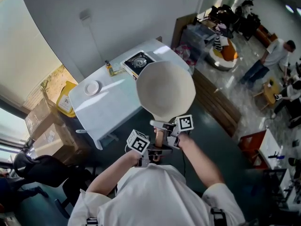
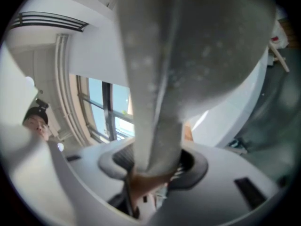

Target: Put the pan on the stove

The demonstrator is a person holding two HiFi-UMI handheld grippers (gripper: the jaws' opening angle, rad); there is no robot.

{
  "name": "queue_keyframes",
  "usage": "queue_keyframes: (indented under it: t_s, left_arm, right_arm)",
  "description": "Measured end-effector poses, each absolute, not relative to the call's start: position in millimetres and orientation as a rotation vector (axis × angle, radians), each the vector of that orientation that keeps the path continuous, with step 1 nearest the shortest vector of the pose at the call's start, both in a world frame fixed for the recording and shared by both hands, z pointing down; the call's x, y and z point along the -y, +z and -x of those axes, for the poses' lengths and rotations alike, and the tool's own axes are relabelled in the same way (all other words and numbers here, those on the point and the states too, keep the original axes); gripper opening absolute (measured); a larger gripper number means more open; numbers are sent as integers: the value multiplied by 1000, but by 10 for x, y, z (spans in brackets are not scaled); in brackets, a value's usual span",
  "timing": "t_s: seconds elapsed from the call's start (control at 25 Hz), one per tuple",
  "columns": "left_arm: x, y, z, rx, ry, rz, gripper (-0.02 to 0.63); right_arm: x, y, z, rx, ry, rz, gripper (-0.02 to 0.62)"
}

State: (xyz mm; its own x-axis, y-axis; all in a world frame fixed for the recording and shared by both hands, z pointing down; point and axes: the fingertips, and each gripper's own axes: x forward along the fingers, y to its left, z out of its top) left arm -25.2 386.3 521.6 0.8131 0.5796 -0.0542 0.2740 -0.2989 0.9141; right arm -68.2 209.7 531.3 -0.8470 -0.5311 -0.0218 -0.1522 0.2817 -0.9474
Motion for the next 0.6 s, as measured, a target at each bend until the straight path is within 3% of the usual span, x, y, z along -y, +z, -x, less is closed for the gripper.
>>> queue_keyframes:
  t_s: [0.6]
  left_arm:
    - [-3848, 5269, -228, -592, 309, -1910, 21]
  right_arm:
    - [-2103, 5418, 293, -2273, -1622, 588, 202]
